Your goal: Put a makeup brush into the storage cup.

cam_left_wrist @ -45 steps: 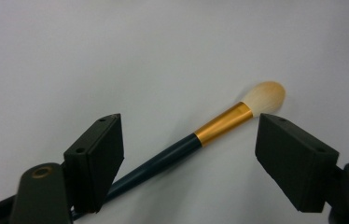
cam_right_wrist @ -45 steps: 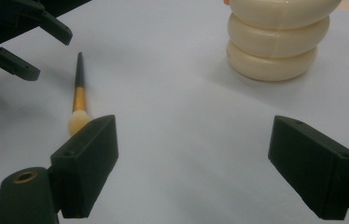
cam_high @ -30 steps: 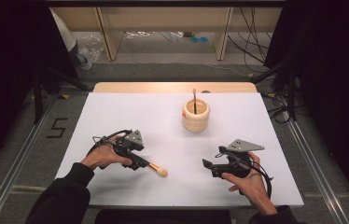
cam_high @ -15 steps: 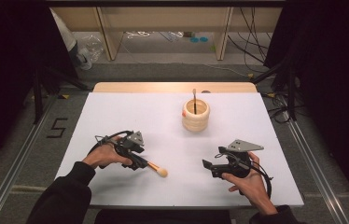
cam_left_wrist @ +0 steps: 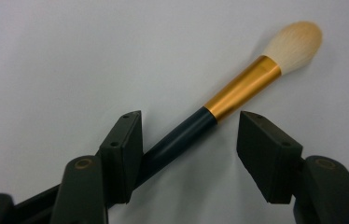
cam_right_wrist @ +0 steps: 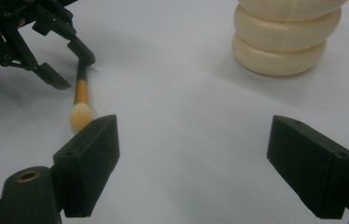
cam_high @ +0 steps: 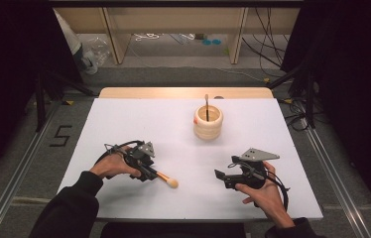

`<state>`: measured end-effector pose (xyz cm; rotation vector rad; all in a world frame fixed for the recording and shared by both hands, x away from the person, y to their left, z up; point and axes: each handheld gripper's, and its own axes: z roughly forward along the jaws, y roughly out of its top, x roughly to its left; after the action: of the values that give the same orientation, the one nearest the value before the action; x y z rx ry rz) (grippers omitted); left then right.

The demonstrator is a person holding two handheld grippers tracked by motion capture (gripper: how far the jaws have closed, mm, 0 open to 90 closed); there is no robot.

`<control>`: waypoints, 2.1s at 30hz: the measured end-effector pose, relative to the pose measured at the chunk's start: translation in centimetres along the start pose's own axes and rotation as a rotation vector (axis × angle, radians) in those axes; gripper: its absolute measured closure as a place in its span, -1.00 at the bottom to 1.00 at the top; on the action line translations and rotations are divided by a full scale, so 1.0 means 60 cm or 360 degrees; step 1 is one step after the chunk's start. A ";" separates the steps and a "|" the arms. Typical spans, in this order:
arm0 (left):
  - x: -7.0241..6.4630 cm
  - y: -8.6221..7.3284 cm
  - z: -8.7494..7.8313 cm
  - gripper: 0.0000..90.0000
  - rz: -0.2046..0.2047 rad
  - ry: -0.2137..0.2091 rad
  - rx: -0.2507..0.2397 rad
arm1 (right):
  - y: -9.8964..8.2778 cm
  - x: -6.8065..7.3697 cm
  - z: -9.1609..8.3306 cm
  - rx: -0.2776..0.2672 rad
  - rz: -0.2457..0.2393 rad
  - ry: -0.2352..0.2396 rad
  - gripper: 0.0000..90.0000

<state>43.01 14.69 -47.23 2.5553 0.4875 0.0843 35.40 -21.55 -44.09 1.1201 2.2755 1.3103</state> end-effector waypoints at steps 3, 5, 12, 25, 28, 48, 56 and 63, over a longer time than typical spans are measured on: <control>0.001 0.003 -0.003 0.00 0.0044 0.0010 0.0072 | 0.000 0.000 0.000 -0.0006 0.0006 -0.0005 -0.60; 0.003 0.007 -0.005 0.04 0.0089 0.0027 0.0123 | 0.000 0.000 0.000 -0.0001 0.0002 0.0000 -0.60; 0.000 0.013 -0.001 0.27 0.0087 0.0026 0.0193 | -0.001 0.001 0.000 -0.0001 0.0000 0.0007 -0.59; -0.002 0.017 -0.004 0.47 0.0070 0.0013 0.0276 | -0.001 0.001 0.003 -0.0017 -0.0005 0.0006 -0.59; 0.001 0.019 -0.007 0.51 0.0099 0.0004 0.0332 | -0.002 0.001 0.002 -0.0012 -0.0008 0.0009 -0.59; -0.002 0.033 -0.004 0.64 0.0040 0.0021 0.0491 | -0.001 0.001 0.001 0.0017 0.0004 0.0011 -0.58; -0.002 0.041 -0.001 0.67 0.0038 0.0030 0.0549 | -0.002 0.001 0.001 0.0010 0.0009 0.0021 -0.58; -0.002 0.043 -0.001 0.72 0.0031 0.0040 0.0566 | -0.001 0.000 0.002 0.0004 -0.0006 0.0012 -0.58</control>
<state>43.74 12.65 -45.85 2.9095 0.5271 0.0395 35.41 -21.53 -44.22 1.1131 2.2841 1.3133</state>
